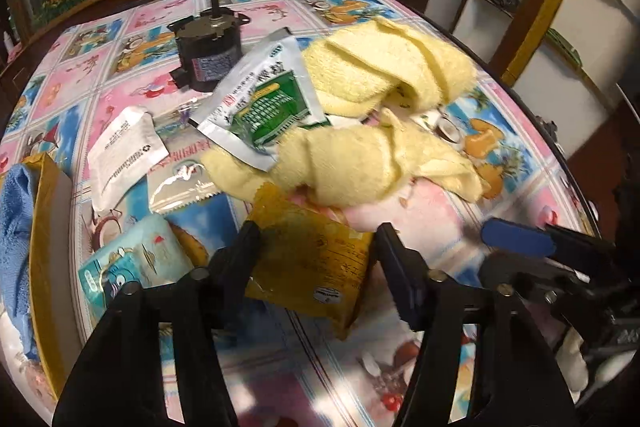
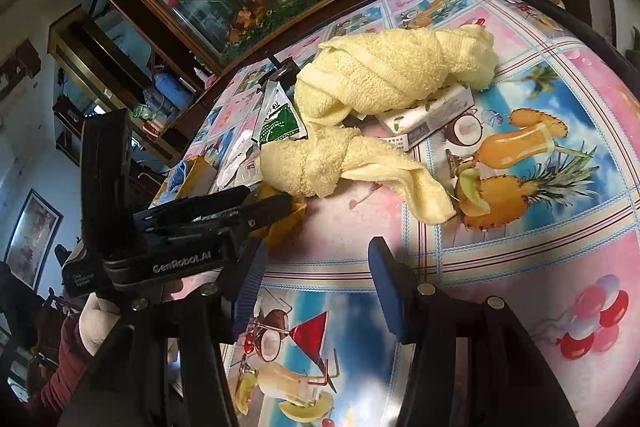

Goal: Organize soft objects
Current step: 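Grasp the rolled yellow towel with the right gripper while the left grasps the yellow cracker packet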

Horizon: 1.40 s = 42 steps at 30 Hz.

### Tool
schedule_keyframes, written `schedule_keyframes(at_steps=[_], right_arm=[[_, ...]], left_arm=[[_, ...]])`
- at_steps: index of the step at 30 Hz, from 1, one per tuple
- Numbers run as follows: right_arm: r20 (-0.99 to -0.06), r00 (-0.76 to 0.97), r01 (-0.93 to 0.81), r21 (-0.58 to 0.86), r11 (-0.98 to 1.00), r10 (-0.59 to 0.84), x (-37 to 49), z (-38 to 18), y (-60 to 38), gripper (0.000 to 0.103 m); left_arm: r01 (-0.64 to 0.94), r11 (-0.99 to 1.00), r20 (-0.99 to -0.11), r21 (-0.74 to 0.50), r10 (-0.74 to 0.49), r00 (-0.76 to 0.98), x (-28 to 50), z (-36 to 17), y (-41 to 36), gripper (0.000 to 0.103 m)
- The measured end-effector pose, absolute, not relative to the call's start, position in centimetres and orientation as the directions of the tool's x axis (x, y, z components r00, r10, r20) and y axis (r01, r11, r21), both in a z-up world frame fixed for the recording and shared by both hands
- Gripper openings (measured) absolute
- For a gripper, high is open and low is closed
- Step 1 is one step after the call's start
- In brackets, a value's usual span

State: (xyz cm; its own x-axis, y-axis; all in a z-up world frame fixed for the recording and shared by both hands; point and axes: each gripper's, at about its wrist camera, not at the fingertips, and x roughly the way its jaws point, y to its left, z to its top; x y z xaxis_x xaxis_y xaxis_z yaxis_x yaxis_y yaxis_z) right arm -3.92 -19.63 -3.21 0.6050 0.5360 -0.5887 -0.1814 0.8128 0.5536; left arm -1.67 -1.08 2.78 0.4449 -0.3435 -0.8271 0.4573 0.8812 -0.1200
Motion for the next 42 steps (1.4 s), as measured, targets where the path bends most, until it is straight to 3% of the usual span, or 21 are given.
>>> schedule_keyframes(at_steps=[9,16,19,22,32,34,37,39,42], right_arm=[[-0.611,0.591,-0.264,0.471,0.842,0.527,-3.0,-0.4,-18.6,0.053],[-0.688,0.583,-0.317,0.298,0.9,0.433,3.2,0.3,-15.3,0.054],[-0.755,0.45,-0.323,0.361,0.875,0.477,4.7,-1.8,-14.5,0.056],[-0.732,0.271,-0.389,0.511,0.767,0.625,3.3,-2.5,-13.7,0.056],[-0.796,0.478,-0.495,0.106,0.863,0.371,3.6,-0.4,-7.9,0.056],[-0.8,0.495,-0.509,0.049,0.86,0.339,4.6,-0.9,-7.0,0.062],[-0.8,0.513,-0.513,0.005,0.859,0.311,5.6,-1.0,-6.8,0.063],[-0.808,0.511,-0.504,-0.006,0.864,0.292,6.2,-1.1,-7.0,0.063],[-0.819,0.512,-0.493,-0.034,0.87,0.258,7.3,-1.5,-6.5,0.063]], left_arm=[[0.511,0.853,-0.812,-0.106,-0.371,0.45,-7.2,3.8,0.3,0.053],[0.441,0.868,-0.798,-0.227,-0.425,0.426,-7.4,3.1,3.2,0.053],[0.442,0.868,-0.791,-0.227,-0.429,0.435,-8.3,3.7,4.1,0.053],[0.445,0.863,-0.779,-0.238,-0.443,0.443,-8.9,4.1,4.7,0.054],[0.458,0.857,-0.792,-0.235,-0.442,0.422,-8.3,3.5,3.0,0.057],[0.461,0.855,-0.796,-0.24,-0.445,0.411,-7.9,3.2,2.5,0.057],[0.474,0.855,-0.806,-0.21,-0.426,0.41,-7.4,2.7,1.1,0.056],[0.474,0.862,-0.806,-0.178,-0.404,0.432,-7.1,2.4,0.5,0.067],[0.46,0.876,-0.806,-0.146,-0.375,0.458,-6.6,2.3,0.2,0.068]])
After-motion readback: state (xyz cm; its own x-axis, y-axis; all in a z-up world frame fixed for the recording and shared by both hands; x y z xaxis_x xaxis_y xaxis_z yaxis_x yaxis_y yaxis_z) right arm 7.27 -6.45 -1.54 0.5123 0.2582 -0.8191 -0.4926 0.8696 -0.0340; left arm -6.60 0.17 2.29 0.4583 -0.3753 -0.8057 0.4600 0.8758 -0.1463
